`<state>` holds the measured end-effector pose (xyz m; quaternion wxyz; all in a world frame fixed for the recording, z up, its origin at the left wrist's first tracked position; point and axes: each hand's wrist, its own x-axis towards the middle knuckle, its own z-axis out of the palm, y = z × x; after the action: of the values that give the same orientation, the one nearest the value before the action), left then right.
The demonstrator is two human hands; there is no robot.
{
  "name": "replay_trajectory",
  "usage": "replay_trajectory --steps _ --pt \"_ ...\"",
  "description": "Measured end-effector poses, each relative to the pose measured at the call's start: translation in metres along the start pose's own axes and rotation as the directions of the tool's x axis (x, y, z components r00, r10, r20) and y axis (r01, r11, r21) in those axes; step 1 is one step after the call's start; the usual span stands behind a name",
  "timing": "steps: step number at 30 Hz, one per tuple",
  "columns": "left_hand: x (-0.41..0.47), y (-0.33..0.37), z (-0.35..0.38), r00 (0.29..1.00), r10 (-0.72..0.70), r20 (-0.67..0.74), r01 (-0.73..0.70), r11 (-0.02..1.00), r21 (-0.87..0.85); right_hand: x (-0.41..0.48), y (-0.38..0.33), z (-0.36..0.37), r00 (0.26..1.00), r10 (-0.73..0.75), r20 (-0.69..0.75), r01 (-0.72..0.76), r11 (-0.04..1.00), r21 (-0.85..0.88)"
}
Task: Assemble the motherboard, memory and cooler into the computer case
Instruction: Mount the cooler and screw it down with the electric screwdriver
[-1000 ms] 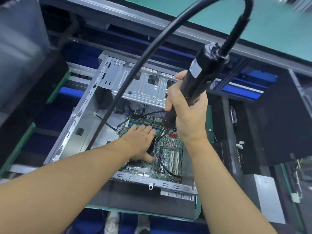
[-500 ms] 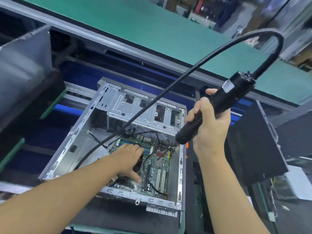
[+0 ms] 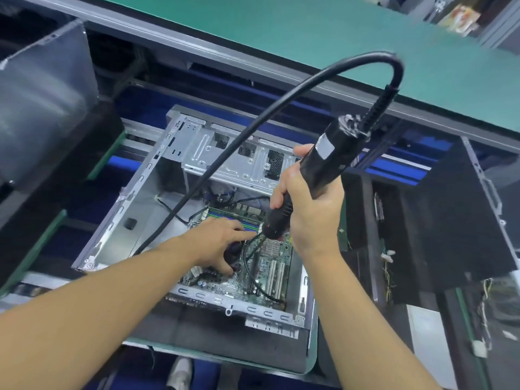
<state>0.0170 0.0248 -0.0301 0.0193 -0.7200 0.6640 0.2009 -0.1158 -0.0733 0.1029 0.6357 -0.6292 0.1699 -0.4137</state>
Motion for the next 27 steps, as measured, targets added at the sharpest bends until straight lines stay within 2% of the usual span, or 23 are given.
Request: replay_trajectory --steps 27 --pt "0.003 -0.003 -0.004 0.999 -0.014 0.032 0.013 0.999 0.032 0.002 0.017 -0.002 1.0 -0.005 -0.027 0.007 0.998 0.057"
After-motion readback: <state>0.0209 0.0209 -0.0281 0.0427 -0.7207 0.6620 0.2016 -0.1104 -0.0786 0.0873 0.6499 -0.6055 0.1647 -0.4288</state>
